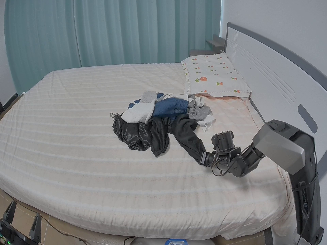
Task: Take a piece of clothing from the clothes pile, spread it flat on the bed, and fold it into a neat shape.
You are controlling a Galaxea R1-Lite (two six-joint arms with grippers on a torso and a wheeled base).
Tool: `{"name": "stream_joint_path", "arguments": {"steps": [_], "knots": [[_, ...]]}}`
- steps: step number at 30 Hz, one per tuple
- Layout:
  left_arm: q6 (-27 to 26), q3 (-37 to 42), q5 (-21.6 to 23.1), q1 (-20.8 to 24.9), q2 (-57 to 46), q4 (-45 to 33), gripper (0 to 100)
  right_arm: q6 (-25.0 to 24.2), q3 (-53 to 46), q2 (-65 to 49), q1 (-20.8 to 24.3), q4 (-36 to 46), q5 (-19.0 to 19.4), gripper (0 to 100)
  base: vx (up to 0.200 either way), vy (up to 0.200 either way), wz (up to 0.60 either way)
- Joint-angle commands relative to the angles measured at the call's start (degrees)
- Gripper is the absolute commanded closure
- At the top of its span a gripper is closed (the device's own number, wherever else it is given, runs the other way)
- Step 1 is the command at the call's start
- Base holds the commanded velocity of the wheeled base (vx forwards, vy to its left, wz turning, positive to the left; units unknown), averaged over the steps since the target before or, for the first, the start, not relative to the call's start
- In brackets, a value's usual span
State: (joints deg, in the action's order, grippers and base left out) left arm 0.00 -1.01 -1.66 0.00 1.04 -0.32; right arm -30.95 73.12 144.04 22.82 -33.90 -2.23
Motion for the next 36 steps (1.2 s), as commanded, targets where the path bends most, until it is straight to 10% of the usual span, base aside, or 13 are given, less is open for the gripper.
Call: {"name": "stream_joint_path", "arguments": {"steps": [1,20,24,36], "knots": [[0.0,1.0,0.0,0.0,-1.0,0.1,0,-0.4,-37.3,-25.7,0.2,-17.3,6.0,100,0.0,0.0,0.0],[2.6,-6.7,1.1,0.4,0.5,4.7,0,-7.6,-69.2,-32.7,-1.5,-41.9,9.6,100,0.0,0.0,0.0],[7.6,-19.8,2.9,1.4,15.7,4.4,0,-9.6,-70.0,-30.9,-0.5,-45.3,11.9,100,0.0,0.0,0.0],[-1.9,-16.2,9.5,2.5,42.9,5.1,0,-9.7,-72.9,-26.1,-1.6,-55.6,11.4,100,0.0,0.0,0.0]]}}
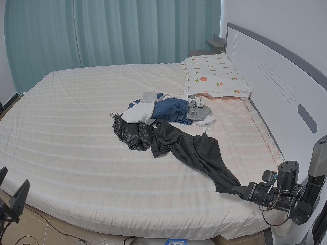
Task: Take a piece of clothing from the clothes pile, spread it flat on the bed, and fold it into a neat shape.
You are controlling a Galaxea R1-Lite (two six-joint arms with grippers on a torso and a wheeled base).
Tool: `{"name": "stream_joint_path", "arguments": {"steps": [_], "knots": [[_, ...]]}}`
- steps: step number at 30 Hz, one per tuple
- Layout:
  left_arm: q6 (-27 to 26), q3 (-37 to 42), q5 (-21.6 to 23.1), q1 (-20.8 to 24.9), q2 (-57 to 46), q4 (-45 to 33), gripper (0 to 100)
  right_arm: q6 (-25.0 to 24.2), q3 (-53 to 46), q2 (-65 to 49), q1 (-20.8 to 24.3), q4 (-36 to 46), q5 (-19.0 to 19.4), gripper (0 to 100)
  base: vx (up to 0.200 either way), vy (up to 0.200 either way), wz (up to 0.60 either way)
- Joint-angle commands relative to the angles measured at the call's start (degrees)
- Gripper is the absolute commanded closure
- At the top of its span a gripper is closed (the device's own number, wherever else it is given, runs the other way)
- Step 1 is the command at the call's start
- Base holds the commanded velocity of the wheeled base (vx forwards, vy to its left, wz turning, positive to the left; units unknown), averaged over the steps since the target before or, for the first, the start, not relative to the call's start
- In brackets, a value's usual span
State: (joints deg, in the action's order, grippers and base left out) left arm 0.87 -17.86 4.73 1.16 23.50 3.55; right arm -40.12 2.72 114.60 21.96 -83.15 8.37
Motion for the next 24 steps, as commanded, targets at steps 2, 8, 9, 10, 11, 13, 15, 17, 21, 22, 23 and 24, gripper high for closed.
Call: {"name": "stream_joint_path", "arguments": {"steps": [2,8,9,10,11,13,15,17,21,22,23,24], "knots": [[-2.3,0.6,3.9,4.3,25.1,3.0,0,-0.4,-2.2,4.7,-0.7,-6.4,0.8,100,0.0,0.0,0.0],[-2.1,0.1,3.8,8.5,42.8,10.3,0,-0.4,-2.3,4.9,-1.4,-6.4,0.8,100,0.0,0.0,0.0],[-2.1,-0.1,3.7,8.9,45.8,12.1,0,-0.4,-2.4,4.8,-1.5,-6.4,0.8,100,0.0,0.0,0.0],[-1.9,-0.2,3.4,9.0,50.1,15.0,0,-0.4,-2.5,4.8,-1.7,-6.4,0.8,100,0.0,0.0,0.0],[-1.7,-0.2,3.4,9.2,53.5,17.7,0,-0.5,-2.5,4.8,-1.8,-6.4,0.8,100,0.0,0.0,0.0],[-1.7,-0.4,3.2,9.6,60.0,22.8,0,-0.7,-2.5,4.8,-1.9,-6.4,0.8,100,0.0,0.0,0.0],[-0.9,-1.1,3.1,10.1,66.5,27.6,0,-0.7,-2.5,4.9,-1.9,-6.4,0.8,100,0.0,0.0,0.0],[5.6,-5.8,0.4,12.9,78.4,36.0,0,-0.7,-2.3,5.2,-2.4,-6.4,0.8,100,0.0,0.0,0.0],[17.6,-16.6,-6.1,17.7,90.3,38.6,0,-0.6,-2.2,4.9,-3.1,-6.4,0.8,100,0.0,0.0,0.0],[19.7,-19.5,-6.6,18.6,92.9,38.5,0,-0.6,-2.3,4.8,-3.2,-6.4,0.9,100,0.0,0.0,0.0],[21.5,-22.2,-6.6,19.3,95.1,37.9,0,-0.7,-2.4,4.8,-3.3,-6.4,0.9,100,0.0,0.0,0.0],[21.6,-22.6,-6.6,19.4,95.3,37.8,0,-0.7,-2.4,4.8,-3.3,-6.4,0.9,100,0.0,0.0,0.0]]}}
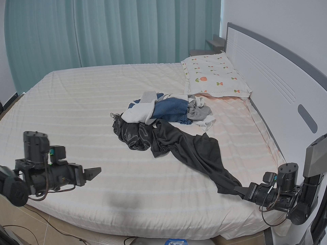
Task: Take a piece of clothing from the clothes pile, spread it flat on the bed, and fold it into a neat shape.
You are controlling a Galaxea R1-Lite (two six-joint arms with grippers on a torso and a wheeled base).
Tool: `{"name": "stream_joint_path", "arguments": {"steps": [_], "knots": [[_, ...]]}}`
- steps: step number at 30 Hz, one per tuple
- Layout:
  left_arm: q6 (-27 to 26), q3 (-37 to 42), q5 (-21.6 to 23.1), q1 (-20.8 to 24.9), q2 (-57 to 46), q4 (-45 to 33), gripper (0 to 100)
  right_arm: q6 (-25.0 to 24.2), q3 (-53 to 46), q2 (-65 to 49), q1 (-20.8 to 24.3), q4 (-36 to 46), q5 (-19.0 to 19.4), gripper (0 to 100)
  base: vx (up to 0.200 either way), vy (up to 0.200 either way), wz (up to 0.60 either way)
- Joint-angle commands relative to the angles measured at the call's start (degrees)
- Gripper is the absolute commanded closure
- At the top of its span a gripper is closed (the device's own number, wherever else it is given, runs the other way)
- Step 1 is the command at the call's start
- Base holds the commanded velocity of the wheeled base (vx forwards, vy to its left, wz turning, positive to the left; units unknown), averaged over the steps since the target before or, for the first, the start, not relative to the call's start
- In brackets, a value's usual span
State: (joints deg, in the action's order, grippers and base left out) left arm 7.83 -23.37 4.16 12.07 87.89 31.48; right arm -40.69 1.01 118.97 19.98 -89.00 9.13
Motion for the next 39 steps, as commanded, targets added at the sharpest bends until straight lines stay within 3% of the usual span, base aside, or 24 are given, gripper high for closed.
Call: {"name": "stream_joint_path", "arguments": {"steps": [1,6,7,9,13,27,36,37,39], "knots": [[16.3,-21.1,-5.9,9.4,33.7,8.2,0,0.0,-0.7,0.5,-1.3,-0.6,0.1,100,0.0,0.0,0.0],[20.2,-31.0,-5.7,10.1,39.4,2.1,0,0.0,-0.7,0.5,-1.3,-0.6,0.1,100,0.0,0.0,0.0],[24.3,-37.4,-5.7,10.8,43.4,0.4,0,-0.1,-0.7,0.4,-1.3,-0.6,0.1,100,0.0,0.0,0.0],[26.7,-41.8,-5.7,11.3,46.7,0.1,0,-0.1,-0.7,0.5,-1.3,-0.6,0.1,100,0.0,0.0,0.0],[27.8,-48.3,-5.7,12.1,52.6,0.0,0,-0.1,-0.9,0.2,-1.2,-0.6,0.1,100,0.0,0.0,0.0],[36.3,-64.9,-5.9,14.3,64.3,0.0,0,-0.2,-0.9,-0.1,-1.3,-0.6,0.0,100,0.0,0.0,0.0],[37.0,-69.7,-7.0,14.6,66.4,0.1,0,-0.2,-0.7,-0.1,-1.3,-0.6,0.0,100,0.0,0.0,0.0],[37.0,-69.9,-7.0,14.6,66.5,0.1,100,-0.2,-0.6,-0.1,-1.3,-0.6,0.0,100,0.0,0.0,0.0],[37.1,-70.8,-7.0,14.5,67.0,-0.1,100,-0.2,-0.6,-0.1,-1.3,-0.6,-0.1,100,0.0,0.0,0.0]]}}
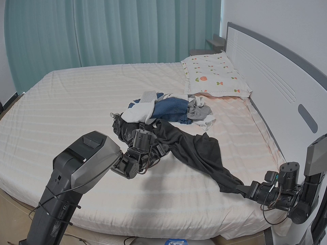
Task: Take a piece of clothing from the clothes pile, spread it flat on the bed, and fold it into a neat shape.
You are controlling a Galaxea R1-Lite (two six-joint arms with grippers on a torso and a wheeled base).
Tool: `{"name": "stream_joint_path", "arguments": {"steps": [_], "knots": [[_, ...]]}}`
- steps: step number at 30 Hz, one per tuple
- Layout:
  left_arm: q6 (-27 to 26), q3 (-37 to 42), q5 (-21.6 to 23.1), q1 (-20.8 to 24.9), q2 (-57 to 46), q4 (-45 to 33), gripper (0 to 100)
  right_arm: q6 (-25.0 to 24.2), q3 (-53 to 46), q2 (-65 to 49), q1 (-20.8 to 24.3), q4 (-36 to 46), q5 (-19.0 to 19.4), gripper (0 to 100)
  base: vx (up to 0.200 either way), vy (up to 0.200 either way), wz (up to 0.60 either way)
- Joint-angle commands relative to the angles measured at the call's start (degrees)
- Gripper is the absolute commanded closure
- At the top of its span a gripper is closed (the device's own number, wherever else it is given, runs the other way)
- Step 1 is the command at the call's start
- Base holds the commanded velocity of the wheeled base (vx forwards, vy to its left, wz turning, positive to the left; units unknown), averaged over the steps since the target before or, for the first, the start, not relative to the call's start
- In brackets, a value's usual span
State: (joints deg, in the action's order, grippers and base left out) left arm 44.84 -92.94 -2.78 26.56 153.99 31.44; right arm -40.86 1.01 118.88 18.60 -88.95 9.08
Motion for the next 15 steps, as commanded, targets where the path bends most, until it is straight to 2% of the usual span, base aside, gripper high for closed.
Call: {"name": "stream_joint_path", "arguments": {"steps": [1,8,11,13,14,15], "knots": [[0.1,-1.8,-0.2,-0.2,1.7,0.0,100,0.0,-0.7,-0.2,0.0,-0.7,0.0,100,0.0,0.0,0.0],[0.7,-1.9,-1.4,-0.7,1.9,0.0,100,-0.1,-0.7,-0.6,-0.4,-0.7,0.1,100,0.0,0.0,0.0],[2.7,-0.6,-1.4,-1.0,1.1,0.0,100,-0.1,-0.7,-1.0,-0.4,-0.7,0.1,100,0.0,0.0,0.0],[4.0,5.8,-0.9,-1.3,-4.8,0.1,100,-0.1,-0.8,-1.7,-0.4,-0.7,0.2,100,0.0,0.0,0.0],[4.0,5.8,-0.9,-1.3,-4.8,0.1,100,-0.1,-0.7,-2.2,-0.4,-0.7,0.2,100,0.0,0.0,0.0],[4.0,10.2,-0.4,-1.6,-8.4,0.6,100,-0.1,-0.3,-2.8,-0.4,-0.7,0.1,100,0.0,0.0,0.0]]}}
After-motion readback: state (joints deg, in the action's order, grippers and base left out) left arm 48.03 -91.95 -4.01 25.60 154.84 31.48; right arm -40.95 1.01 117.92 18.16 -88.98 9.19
